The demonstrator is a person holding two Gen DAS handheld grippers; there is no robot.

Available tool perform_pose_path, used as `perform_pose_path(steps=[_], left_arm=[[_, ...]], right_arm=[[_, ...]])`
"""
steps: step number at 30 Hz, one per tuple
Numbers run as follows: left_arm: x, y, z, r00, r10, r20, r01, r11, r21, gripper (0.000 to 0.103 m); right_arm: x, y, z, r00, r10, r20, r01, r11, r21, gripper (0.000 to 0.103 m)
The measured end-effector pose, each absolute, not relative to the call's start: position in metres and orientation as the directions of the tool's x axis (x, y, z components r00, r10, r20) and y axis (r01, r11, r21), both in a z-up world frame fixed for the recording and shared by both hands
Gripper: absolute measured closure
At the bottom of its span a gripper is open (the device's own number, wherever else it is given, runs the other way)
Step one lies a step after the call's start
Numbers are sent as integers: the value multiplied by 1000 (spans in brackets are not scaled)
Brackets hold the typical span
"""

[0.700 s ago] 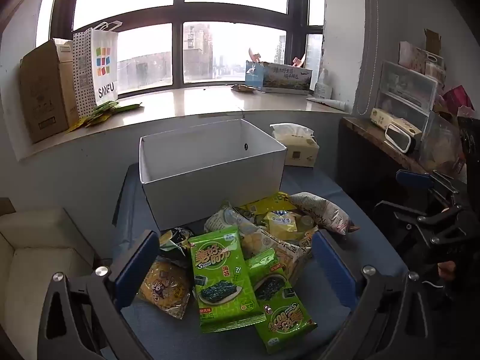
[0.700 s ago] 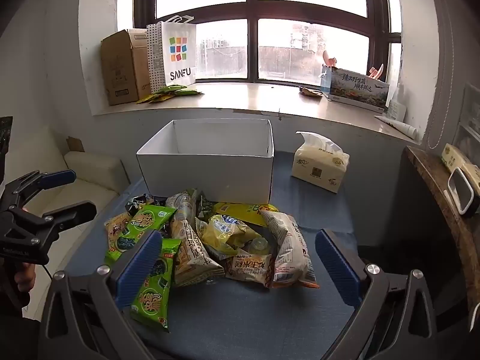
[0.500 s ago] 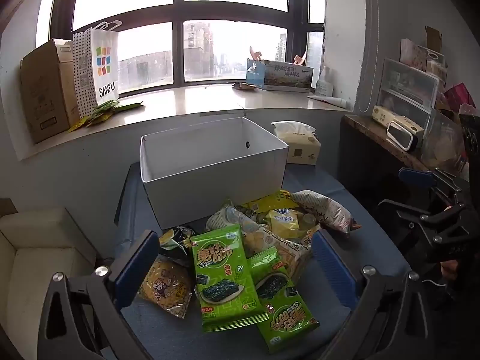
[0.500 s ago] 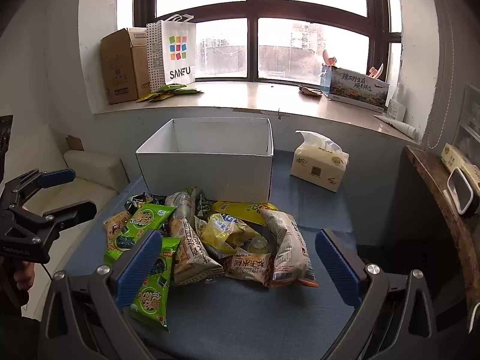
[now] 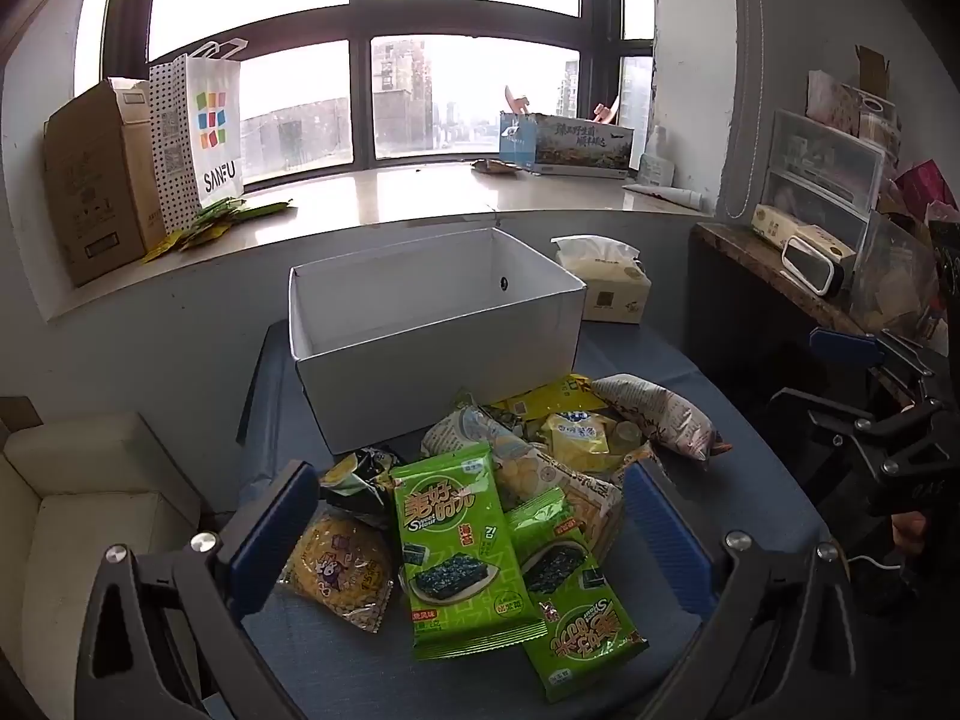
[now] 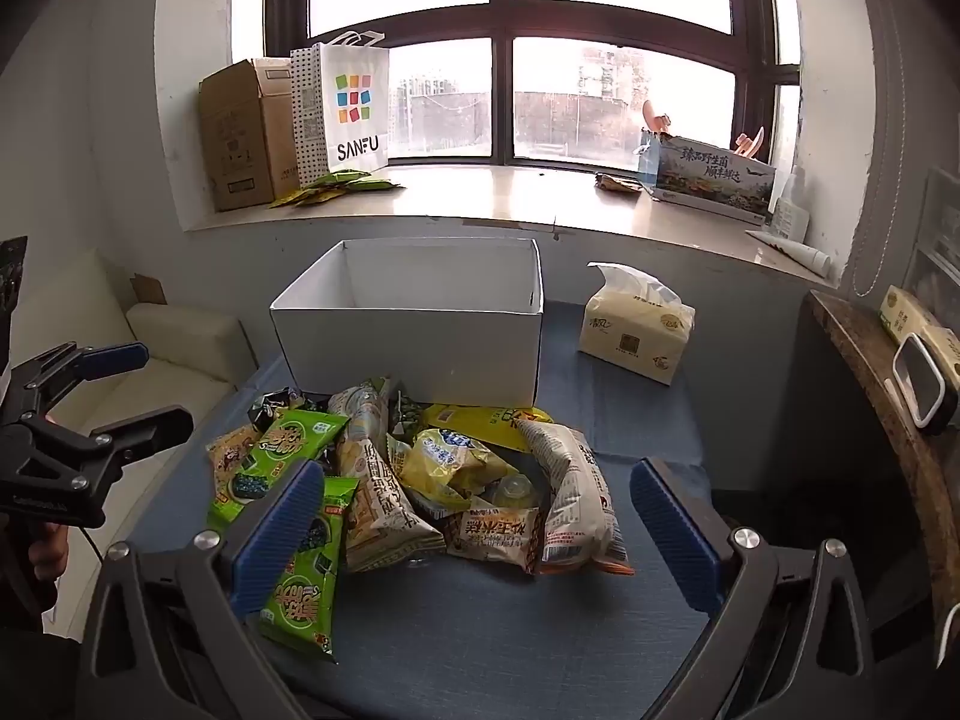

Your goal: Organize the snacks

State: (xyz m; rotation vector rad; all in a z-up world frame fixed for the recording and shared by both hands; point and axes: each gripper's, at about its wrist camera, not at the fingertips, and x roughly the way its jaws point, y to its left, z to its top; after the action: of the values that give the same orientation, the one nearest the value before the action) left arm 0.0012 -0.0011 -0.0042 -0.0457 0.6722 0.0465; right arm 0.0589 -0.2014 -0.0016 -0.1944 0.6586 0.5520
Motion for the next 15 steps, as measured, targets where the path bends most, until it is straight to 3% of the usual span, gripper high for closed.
perform_pose_path(steps=[15], left_arm=[[1, 2, -4, 776, 30, -631, -55, 998, -20, 0]], right_arm=[[58, -198, -4, 652, 423, -629, -546, 838, -3, 0]])
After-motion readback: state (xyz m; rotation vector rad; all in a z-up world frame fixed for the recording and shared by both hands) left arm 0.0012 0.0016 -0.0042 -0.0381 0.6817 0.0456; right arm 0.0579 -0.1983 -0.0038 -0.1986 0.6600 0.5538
